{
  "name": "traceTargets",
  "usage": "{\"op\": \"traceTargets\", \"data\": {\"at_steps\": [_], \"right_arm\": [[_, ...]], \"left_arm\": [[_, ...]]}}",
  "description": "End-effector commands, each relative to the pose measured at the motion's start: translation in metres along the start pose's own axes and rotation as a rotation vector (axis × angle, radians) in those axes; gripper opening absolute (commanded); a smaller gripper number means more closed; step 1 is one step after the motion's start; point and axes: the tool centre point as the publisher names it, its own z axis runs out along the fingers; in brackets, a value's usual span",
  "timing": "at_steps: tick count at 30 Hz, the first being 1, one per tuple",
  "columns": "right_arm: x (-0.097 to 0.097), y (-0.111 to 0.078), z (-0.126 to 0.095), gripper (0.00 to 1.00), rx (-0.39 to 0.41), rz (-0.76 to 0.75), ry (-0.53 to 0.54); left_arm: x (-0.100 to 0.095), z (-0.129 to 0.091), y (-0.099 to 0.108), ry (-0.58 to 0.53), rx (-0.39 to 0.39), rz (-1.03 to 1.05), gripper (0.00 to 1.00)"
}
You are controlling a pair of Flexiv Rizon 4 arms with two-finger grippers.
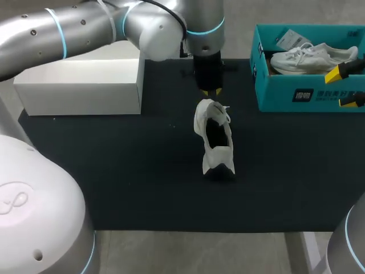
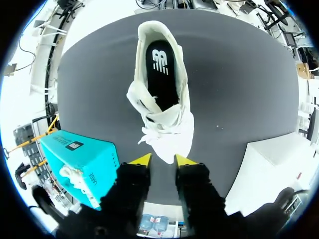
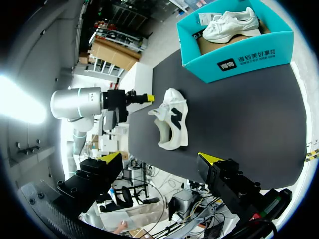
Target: Take the shoe out of the shoebox, open the shoe tongue, remove and reinsert the insole, then place the shoe into the shoebox
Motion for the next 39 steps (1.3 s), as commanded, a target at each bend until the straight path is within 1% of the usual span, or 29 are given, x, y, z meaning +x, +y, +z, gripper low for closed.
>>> {"op": "traceTargets", "data": {"at_steps": [1, 5, 7, 11, 17, 21, 24, 26, 28, 30, 32, 35, 36, 37, 39], "right_arm": [[0.0, 0.0, 0.0, 1.0, -0.001, 0.001, -0.002], [0.0, 0.0, 0.0, 1.0, -0.001, 0.001, -0.002], [0.0, 0.0, 0.0, 1.0, -0.001, 0.001, -0.002], [0.0, 0.0, 0.0, 1.0, -0.001, 0.001, -0.002], [0.0, 0.0, 0.0, 1.0, -0.001, 0.001, -0.002], [0.0, 0.0, 0.0, 1.0, -0.001, 0.001, -0.002], [0.0, 0.0, 0.0, 1.0, -0.001, 0.001, -0.002], [0.0, 0.0, 0.0, 1.0, -0.001, 0.001, -0.002], [0.0, 0.0, 0.0, 1.0, -0.001, 0.001, -0.002], [0.0, 0.0, 0.0, 1.0, -0.001, 0.001, -0.002], [0.0, 0.0, 0.0, 1.0, -0.001, 0.001, -0.002], [0.0, 0.0, 0.0, 1.0, -0.001, 0.001, -0.002], [0.0, 0.0, 0.0, 1.0, -0.001, 0.001, -0.002], [0.0, 0.0, 0.0, 1.0, -0.001, 0.001, -0.002], [0.0, 0.0, 0.0, 1.0, -0.001, 0.001, -0.002]], "left_arm": [[-0.013, 0.02, 0.011, 0.012, 0.071, 0.007, 0.0], [-0.011, 0.036, 0.003, 0.033, 0.126, 0.018, 0.0], [-0.009, 0.038, -0.006, 0.027, 0.163, 0.028, 0.0], [0.001, 0.032, -0.027, 0.012, 0.195, 0.023, 0.0], [0.017, 0.03, -0.06, 0.029, 0.221, -0.007, 0.0], [0.018, 0.028, -0.079, 0.047, 0.229, -0.042, 0.0], [0.017, 0.023, -0.092, 0.035, 0.237, -0.086, 0.0], [0.016, 0.021, -0.098, 0.024, 0.262, -0.107, 0.0], [0.014, 0.021, -0.107, 0.038, 0.288, -0.137, 0.0], [0.014, 0.015, -0.114, 0.062, 0.332, -0.186, 0.0], [0.014, -0.001, -0.119, 0.039, 0.387, -0.247, 0.0], [0.015, -0.018, -0.124, 0.061, 0.415, -0.382, 0.0], [0.016, -0.021, -0.125, 0.09, 0.397, -0.429, 0.0], [0.016, -0.023, -0.127, 0.096, 0.384, -0.481, 0.0], [0.016, -0.023, -0.128, 0.111, 0.382, -0.521, 0.0]]}}
